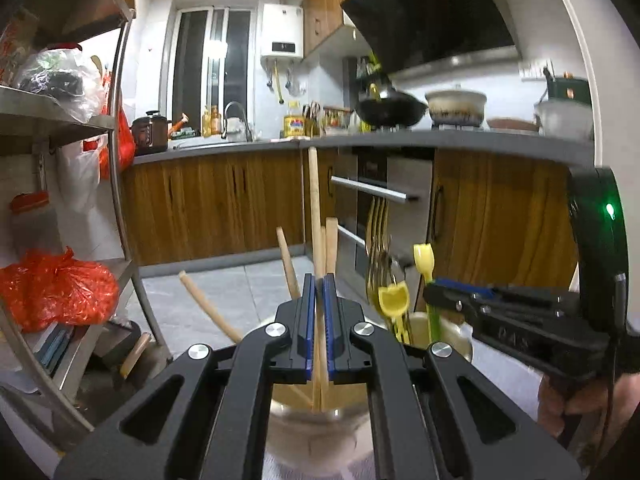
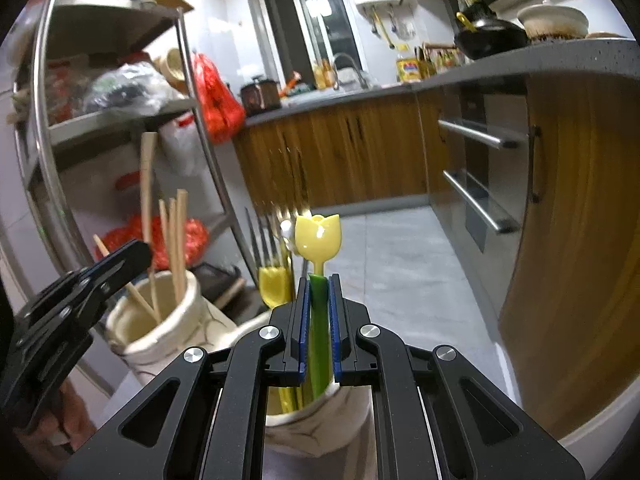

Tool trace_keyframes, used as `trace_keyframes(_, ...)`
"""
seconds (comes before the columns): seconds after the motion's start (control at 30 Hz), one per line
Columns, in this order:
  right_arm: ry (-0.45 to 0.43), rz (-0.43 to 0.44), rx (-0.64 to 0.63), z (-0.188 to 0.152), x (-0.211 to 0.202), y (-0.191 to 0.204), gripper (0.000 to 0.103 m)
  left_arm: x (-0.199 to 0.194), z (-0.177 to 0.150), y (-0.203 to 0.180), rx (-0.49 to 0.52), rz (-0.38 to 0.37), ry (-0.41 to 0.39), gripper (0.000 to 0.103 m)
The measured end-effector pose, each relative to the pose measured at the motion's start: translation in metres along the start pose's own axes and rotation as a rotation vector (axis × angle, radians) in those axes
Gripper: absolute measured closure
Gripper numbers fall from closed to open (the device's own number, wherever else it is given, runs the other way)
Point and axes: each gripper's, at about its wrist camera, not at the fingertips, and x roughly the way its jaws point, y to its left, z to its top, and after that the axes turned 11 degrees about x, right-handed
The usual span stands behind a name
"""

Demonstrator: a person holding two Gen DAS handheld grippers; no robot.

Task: Organize utensils
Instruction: 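Release the chopstick into the tall cup while the right gripper releases the green spoon into the short cup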

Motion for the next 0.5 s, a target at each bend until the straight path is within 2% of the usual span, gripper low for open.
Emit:
trace_keyframes(0.17, 0.04, -0.017, 0.003, -0.002, 0.002, 0.0, 0.093, 0.001, -0.005, -0.003, 0.007, -0.001, 0.025, 0.099)
trace_keyframes(0.33, 0.049, -0.033, 0.017, 0.0, -0.007, -0.006, 0.081, -0.003, -0.003, -0.004, 0.005, -0.003, 0.04, 0.099)
trace_keyframes(0.5, 0.043, -0.022, 0.027, 0.002, -0.029, -0.01, 0.081, -0.024, 0.001, -0.003, -0.003, -0.029, 0.045, 0.099)
